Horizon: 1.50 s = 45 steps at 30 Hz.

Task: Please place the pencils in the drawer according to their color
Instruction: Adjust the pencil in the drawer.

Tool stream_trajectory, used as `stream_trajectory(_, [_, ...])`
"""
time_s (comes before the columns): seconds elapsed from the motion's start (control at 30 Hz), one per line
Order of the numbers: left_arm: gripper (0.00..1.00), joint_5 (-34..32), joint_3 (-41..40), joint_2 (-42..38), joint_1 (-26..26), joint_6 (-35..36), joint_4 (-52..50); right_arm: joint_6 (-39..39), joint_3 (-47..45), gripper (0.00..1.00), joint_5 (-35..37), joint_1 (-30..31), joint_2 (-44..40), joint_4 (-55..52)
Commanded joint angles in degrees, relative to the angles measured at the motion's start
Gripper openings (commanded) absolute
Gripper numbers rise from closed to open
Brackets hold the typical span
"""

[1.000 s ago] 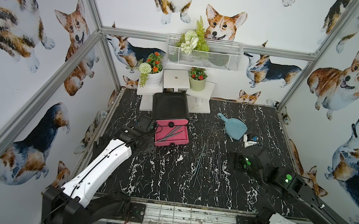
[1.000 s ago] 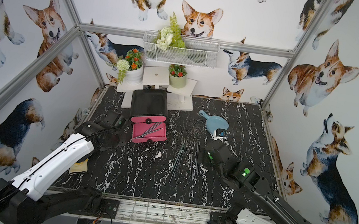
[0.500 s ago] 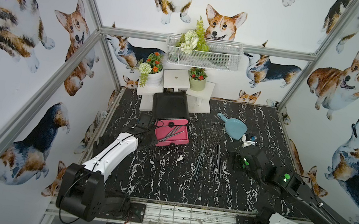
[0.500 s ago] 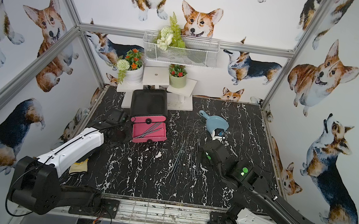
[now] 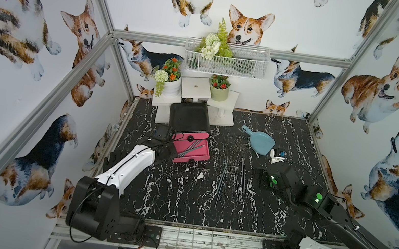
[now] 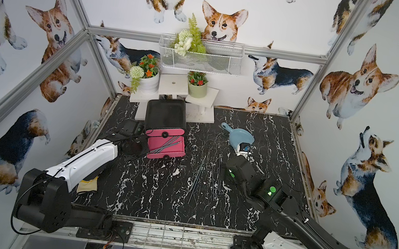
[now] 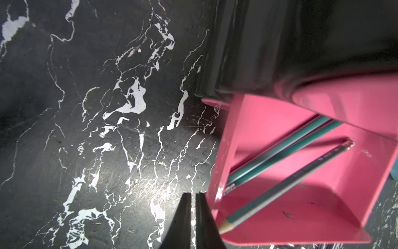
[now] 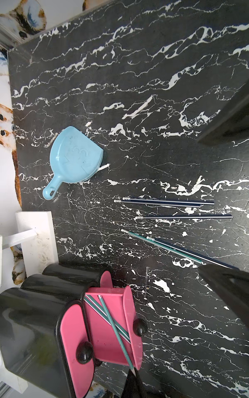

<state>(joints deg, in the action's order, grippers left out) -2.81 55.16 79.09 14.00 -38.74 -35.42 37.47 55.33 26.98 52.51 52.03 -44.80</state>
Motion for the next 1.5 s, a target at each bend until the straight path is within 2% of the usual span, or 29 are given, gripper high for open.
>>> stream_trajectory(0.0, [0.12, 0.98, 0.87, 0.79, -0.02, 0.73, 0.93, 0.23, 0.22, 0.92, 0.97, 0.14, 0.18, 1.2])
stream_trajectory(0.53, [0.11, 3.54, 3.47, 1.97, 0.16, 1.12, 3.16, 0.37, -0.21, 0.92, -0.6, 0.12, 2.4, 3.74])
stream_trajectory(0.83, [0.15, 3.85, 4.22, 0.2, 2.83, 0.33, 5.49, 1.34, -0.53, 0.92, 0.79, 0.14, 3.71, 2.99])
stream_trajectory(1.1, [0.11, 3.28, 3.08, 2.45, 4.23, -1.06, 4.32, 3.83, -1.43, 0.89, -0.11, 0.14, 5.17, 1.9])
stream_trajectory(1.47, [0.17, 2.19, 1.98, -3.39, 4.28, -0.82, 0.16, 7.04, -3.66, 0.85, -3.07, 1.28, 8.07, 4.37])
